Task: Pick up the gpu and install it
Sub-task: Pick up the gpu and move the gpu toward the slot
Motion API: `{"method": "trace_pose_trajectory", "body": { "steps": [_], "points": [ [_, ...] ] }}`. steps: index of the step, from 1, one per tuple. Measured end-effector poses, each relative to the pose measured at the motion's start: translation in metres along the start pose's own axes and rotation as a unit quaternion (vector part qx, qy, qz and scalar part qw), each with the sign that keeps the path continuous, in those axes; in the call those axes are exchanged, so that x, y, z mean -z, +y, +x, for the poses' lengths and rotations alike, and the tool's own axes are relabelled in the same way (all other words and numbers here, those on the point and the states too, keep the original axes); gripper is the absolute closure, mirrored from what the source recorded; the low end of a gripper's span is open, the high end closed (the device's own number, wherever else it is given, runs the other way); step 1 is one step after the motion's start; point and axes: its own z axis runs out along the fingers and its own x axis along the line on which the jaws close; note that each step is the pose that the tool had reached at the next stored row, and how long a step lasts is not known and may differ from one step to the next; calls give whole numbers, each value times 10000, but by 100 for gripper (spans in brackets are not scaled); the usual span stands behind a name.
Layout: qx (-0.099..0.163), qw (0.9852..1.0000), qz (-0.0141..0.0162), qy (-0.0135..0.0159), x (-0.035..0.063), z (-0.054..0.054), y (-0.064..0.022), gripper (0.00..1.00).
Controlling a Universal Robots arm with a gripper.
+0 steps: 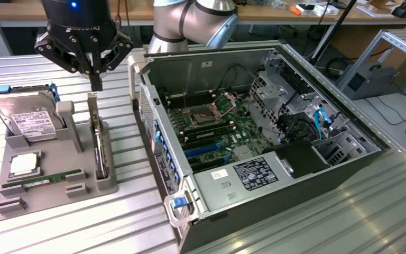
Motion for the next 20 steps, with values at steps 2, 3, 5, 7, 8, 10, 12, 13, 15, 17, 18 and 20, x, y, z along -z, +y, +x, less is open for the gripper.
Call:
{"method": "trace_pose_trajectory", "body": {
  "steps": [2,3,5,7,8,10,12,13,15,17,18,20],
  "points": [
    [0,10000,0,0,0,0,0,89],
    [0,10000,0,0,0,0,0,89],
    [0,10000,0,0,0,0,0,83],
    [0,10000,0,0,0,0,0,71],
    [0,10000,0,0,0,0,0,58],
    [0,10000,0,0,0,0,0,52],
    [0,10000,0,0,-3,0,0,52],
    [0,10000,0,0,-10,1,-1,52],
    [0,10000,1,1,-24,5,-2,52],
    [0,10000,0,0,-34,8,-2,52],
    [0,10000,0,0,-40,9,-2,52],
    [0,10000,0,0,-53,12,-3,52]
  ]
}}
